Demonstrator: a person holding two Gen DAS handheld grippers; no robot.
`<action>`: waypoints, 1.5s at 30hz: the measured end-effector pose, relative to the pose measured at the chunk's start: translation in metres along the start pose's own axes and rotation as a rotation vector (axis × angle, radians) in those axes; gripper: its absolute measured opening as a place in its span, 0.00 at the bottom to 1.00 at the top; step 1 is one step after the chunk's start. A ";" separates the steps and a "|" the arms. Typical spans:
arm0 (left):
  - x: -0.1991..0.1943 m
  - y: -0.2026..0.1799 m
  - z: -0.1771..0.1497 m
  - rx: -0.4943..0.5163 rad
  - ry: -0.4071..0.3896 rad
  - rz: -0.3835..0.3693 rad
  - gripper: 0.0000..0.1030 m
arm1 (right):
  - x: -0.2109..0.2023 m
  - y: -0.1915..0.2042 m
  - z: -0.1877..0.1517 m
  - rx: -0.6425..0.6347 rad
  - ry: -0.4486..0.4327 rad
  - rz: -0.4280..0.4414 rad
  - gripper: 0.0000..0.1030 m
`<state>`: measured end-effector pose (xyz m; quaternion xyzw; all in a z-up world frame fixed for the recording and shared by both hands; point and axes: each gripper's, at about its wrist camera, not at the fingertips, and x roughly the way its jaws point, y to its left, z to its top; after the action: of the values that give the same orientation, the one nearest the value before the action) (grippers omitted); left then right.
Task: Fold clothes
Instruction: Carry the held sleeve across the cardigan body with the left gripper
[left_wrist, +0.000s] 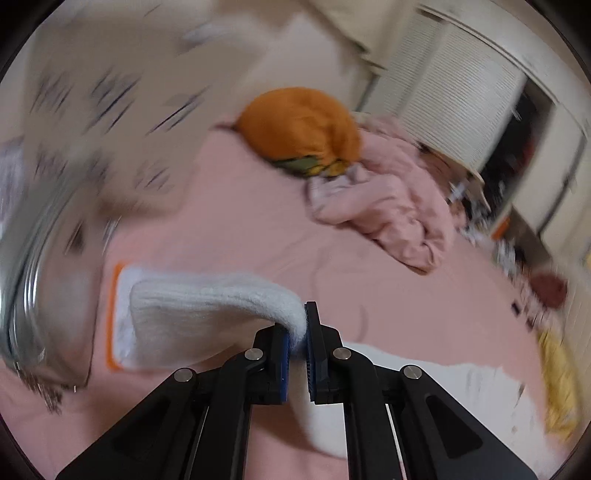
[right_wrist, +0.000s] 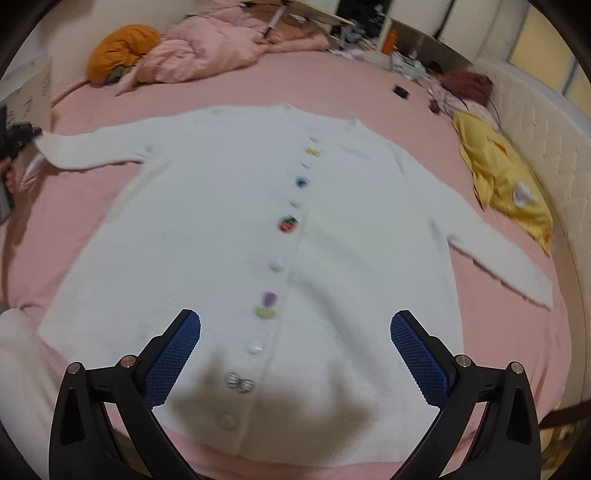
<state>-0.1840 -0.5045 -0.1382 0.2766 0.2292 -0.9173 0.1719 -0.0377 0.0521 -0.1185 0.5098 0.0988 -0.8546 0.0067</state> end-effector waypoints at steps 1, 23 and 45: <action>-0.001 -0.021 0.004 0.058 -0.003 0.011 0.08 | 0.005 -0.006 -0.003 0.020 0.017 0.009 1.00; 0.015 -0.404 -0.065 0.559 0.085 -0.240 0.08 | 0.064 -0.106 -0.051 0.246 -0.015 0.101 1.00; -0.041 -0.555 -0.208 0.745 0.262 -0.625 0.08 | 0.085 -0.150 -0.061 0.435 -0.014 0.250 1.00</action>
<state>-0.3073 0.0742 -0.0882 0.3502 -0.0223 -0.9019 -0.2518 -0.0428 0.2177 -0.1967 0.5014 -0.1516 -0.8518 0.0033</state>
